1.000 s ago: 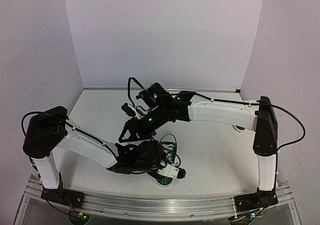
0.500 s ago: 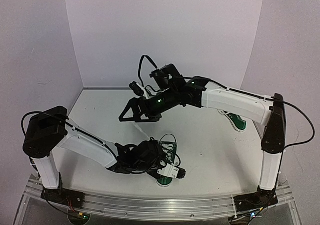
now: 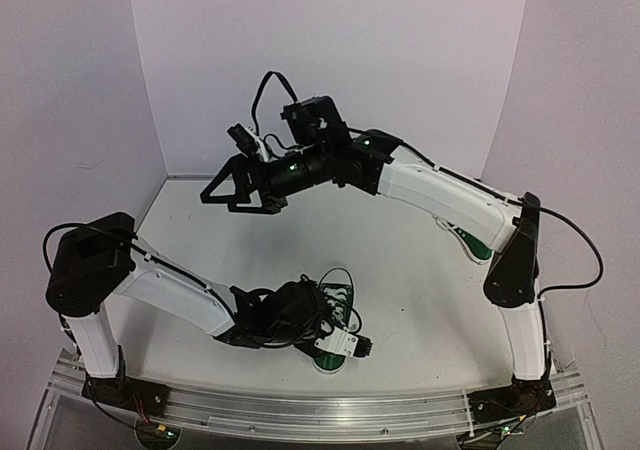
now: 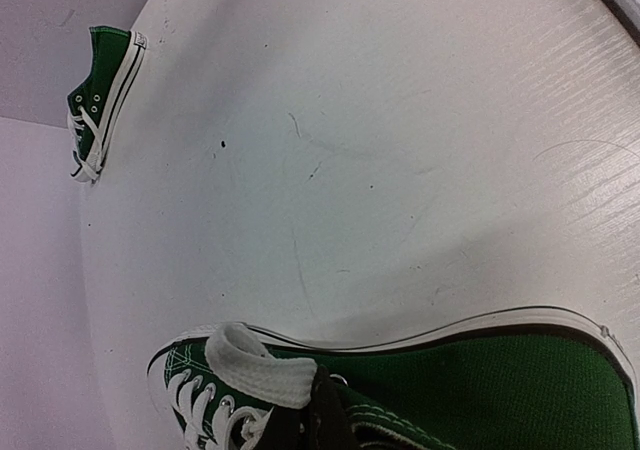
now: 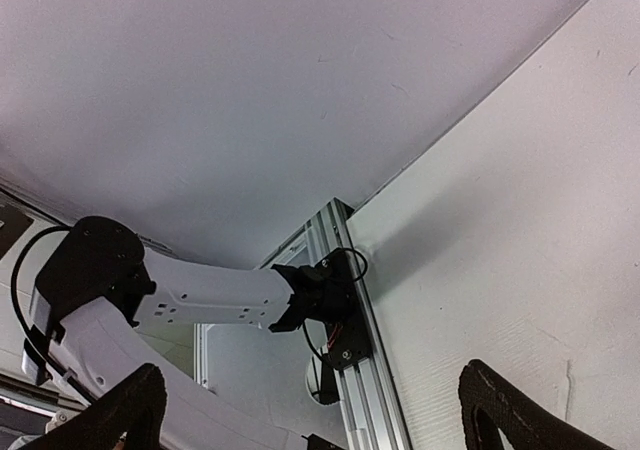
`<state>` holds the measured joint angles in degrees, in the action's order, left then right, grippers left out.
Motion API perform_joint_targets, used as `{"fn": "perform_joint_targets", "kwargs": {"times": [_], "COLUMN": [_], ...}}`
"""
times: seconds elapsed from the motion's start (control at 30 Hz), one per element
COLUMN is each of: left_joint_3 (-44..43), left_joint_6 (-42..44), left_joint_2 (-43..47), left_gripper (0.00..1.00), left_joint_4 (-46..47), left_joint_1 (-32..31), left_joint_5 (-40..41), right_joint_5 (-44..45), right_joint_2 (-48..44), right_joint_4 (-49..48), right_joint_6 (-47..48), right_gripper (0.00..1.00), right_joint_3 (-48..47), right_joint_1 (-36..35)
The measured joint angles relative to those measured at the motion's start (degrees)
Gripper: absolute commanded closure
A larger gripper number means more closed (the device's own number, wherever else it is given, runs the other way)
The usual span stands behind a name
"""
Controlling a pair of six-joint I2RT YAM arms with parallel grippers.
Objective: Tie the shoes
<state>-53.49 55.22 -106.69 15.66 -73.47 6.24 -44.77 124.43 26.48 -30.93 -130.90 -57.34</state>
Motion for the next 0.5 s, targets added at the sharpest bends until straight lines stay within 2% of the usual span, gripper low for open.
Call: {"fn": "perform_joint_targets", "kwargs": {"times": [0.1,0.23,0.37,0.5], "left_joint_3": [0.0,0.0,0.0,0.0], "left_joint_6": [-0.37,-1.82,-5.04,-9.78], "left_joint_2": [0.0,0.0,0.34,2.05], "left_gripper": [1.0,1.0,1.0,1.0], "left_joint_4": [0.02,0.02,-0.15,-0.92], "left_joint_1": [0.0,0.03,0.87,3.43], "left_joint_5": [0.0,-0.12,-2.15,-7.34], "right_joint_5": [0.2,3.14,7.3,11.11], "right_joint_2": [0.17,-4.1,-13.91,-26.31], "right_joint_4": [0.49,0.33,0.84,0.2], "right_joint_6": [0.5,3.38,5.55,6.59], "right_gripper": [0.03,0.04,0.06,0.12], "right_joint_3": [0.39,7.28,18.6,30.14], "right_joint_1": [-0.24,-0.1,2.24,7.9]}}
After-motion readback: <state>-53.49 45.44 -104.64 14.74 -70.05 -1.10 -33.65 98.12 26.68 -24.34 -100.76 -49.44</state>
